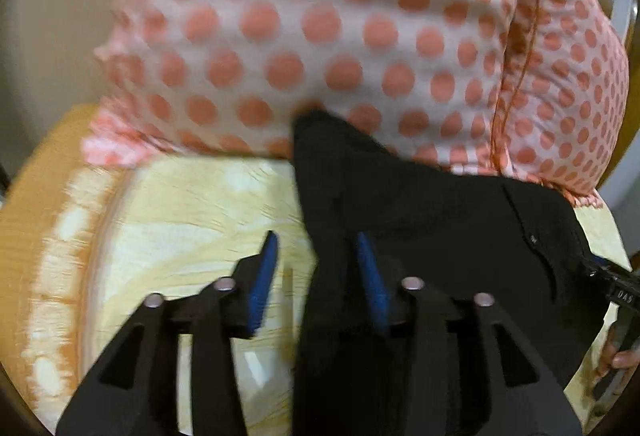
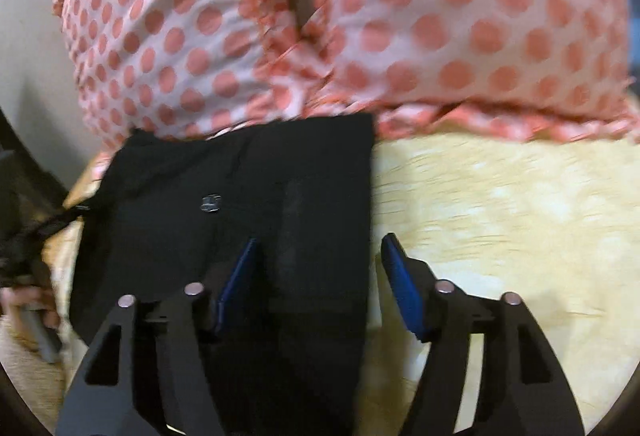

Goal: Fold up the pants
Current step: 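Fold the held trouser edge over with both grippers and lay it down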

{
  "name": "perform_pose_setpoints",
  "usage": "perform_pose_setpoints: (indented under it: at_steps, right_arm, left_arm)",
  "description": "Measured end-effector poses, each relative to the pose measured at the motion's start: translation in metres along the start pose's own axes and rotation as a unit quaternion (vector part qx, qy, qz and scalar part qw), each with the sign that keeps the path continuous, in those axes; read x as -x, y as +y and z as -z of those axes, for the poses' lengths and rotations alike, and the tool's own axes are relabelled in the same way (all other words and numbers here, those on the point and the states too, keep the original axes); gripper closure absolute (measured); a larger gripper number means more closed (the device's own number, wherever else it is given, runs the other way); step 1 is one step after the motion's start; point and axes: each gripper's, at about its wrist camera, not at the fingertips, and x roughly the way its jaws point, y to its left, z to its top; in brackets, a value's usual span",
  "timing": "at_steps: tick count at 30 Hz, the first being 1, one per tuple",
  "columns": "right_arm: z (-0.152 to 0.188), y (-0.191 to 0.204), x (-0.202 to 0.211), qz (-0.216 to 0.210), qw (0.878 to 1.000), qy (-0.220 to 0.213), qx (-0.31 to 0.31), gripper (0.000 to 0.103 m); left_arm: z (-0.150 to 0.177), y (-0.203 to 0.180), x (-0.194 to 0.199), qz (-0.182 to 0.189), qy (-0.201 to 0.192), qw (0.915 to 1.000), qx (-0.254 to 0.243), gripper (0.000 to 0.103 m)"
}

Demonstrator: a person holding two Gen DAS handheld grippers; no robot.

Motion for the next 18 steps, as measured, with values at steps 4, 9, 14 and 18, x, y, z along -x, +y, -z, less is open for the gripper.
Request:
perform_pose_setpoints:
  at_steps: [4,9,14,18]
  right_arm:
    - [0.012,-0.002,0.044,0.029,0.998,-0.059,0.007,0.032]
    - [0.040,0.044,0.055,-0.017,0.995,-0.032,0.093,0.032]
    - [0.057,0.064,0.028,0.013,0.990,0.024,0.140,0.031]
    - [0.061,0.066,0.014,0.031,0.987,0.036,0.155,0.025]
  left_arm:
    - [0.020,-0.011,0.054,0.013,-0.050,0.9986,-0.012,0.029]
    - [0.058,-0.050,0.068,0.096,-0.002,0.9951,-0.019,0.020]
    - [0.078,-0.073,0.034,0.085,0.067,0.9935,-0.034,0.019]
    - [0.086,-0.077,0.025,0.083,0.073,0.9931,-0.041,0.009]
